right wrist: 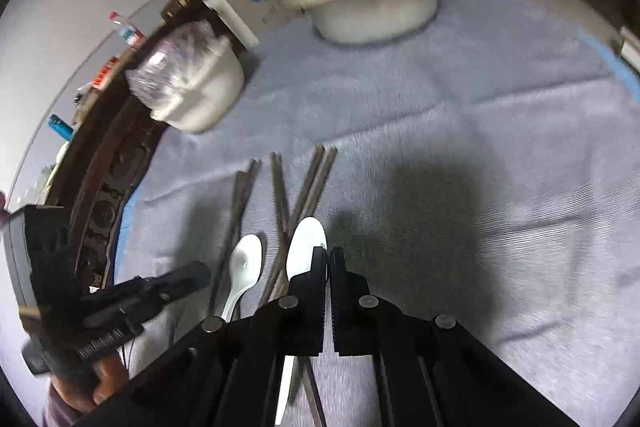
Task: Organize utensils
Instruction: 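Lift both white spoons and carry them toward the grey holder cup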
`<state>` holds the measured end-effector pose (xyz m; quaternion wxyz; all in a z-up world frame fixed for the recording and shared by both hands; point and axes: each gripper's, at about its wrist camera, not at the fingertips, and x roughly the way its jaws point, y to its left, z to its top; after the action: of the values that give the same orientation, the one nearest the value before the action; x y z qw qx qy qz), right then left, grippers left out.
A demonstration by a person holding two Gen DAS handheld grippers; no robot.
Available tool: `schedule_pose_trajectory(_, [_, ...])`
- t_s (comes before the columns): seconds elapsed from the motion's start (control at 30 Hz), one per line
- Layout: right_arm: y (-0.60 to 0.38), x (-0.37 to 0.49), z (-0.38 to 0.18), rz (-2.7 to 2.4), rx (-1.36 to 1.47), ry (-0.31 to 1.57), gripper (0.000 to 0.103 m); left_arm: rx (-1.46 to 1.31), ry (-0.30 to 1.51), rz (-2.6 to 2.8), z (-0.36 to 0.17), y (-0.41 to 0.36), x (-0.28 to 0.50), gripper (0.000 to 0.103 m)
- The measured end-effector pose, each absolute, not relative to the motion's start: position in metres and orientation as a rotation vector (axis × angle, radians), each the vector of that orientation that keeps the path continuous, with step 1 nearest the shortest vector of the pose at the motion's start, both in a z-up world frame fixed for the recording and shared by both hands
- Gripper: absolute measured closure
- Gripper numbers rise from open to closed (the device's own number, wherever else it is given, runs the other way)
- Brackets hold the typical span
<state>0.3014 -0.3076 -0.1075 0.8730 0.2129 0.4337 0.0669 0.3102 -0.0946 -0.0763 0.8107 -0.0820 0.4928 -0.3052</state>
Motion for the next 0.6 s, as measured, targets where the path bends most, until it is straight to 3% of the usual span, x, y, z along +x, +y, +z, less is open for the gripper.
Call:
schedule_pose_trajectory(0.37, [-0.303,0.195,-0.040,0.130,0.414,0.622,0.101,-0.111,1.077,-0.565,-0.078,-0.083,0.299,0.101])
schedule_pose_trajectory(0.6, [-0.284,0.144,-0.019,0.182,0.403,0.501,0.101,-0.018,1.087,-0.571,-0.087,-0.121,0.315,0.100])
